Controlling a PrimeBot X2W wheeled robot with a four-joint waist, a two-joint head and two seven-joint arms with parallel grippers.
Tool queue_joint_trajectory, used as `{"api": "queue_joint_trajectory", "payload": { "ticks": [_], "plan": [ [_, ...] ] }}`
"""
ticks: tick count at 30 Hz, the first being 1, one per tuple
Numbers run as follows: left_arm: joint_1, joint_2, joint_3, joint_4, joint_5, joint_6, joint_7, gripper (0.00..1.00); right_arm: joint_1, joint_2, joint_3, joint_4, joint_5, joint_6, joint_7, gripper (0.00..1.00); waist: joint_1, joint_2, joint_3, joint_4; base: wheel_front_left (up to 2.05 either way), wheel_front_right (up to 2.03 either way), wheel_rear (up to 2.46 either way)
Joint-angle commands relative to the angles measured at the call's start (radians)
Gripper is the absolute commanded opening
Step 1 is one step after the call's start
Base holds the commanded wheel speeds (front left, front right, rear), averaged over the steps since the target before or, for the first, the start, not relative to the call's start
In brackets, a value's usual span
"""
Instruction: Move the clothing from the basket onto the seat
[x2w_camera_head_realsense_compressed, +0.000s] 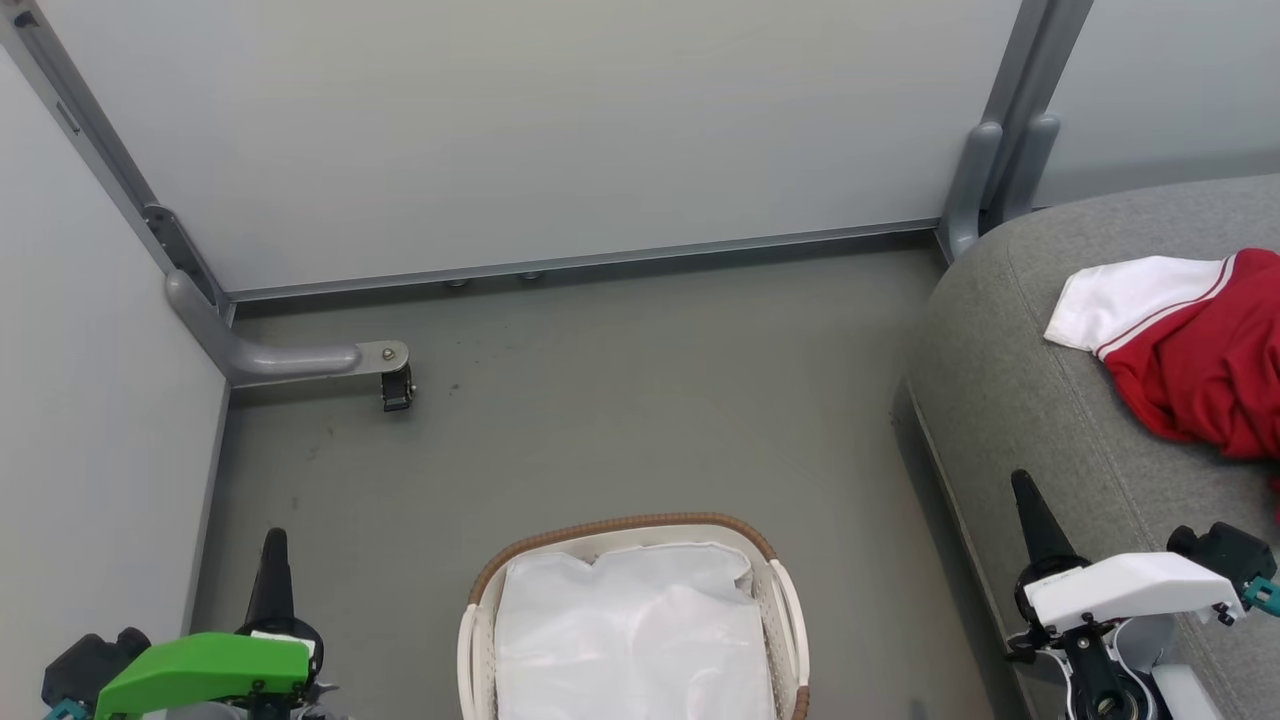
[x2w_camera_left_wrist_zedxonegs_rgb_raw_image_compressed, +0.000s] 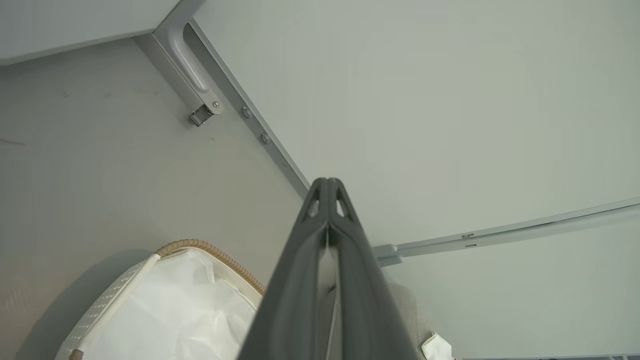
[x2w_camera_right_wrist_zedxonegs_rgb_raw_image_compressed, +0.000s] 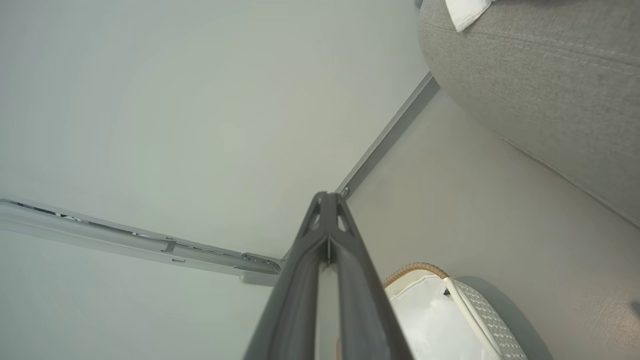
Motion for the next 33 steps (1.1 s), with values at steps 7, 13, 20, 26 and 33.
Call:
{"api": "queue_joint_trajectory", "payload": {
  "ticks": [7, 13, 20, 26, 33],
  "plan": [
    [-0.032, 0.008, 0.006, -0.02, -0.079, -0.003, 0.023, 0.0, 0.001, -0.005, -0.014, -0.024, 0.091, 0.0, 0.022, 0.0, 0.0, 0.0, -0.002, 0.006, 0.0, 0.0, 0.0],
    [-0.039, 0.009, 0.01, -0.027, -0.132, -0.003, 0.038, 0.0, 0.003, -0.005, -0.022, -0.032, 0.154, 0.0, 0.036, 0.0, 0.0, 0.0, -0.004, 0.011, 0.0, 0.0, 0.0],
    [-0.042, 0.009, 0.013, -0.035, -0.188, -0.004, 0.055, 0.0, 0.005, -0.005, -0.031, -0.041, 0.221, 0.0, 0.053, 0.0, 0.0, 0.0, -0.005, 0.016, 0.0, 0.0, 0.0],
    [-0.048, 0.01, 0.016, -0.04, -0.233, -0.004, 0.069, 0.0, 0.007, -0.005, -0.038, -0.048, 0.275, 0.0, 0.067, 0.0, 0.0, 0.0, -0.007, 0.021, 0.0, 0.0, 0.0],
    [-0.052, 0.01, 0.019, -0.047, -0.282, -0.004, 0.083, 0.0, 0.008, -0.006, -0.046, -0.056, 0.333, 0.0, 0.082, 0.0, 0.0, 0.0, -0.009, 0.026, 0.0, 0.0, 0.0]
  ]
}}
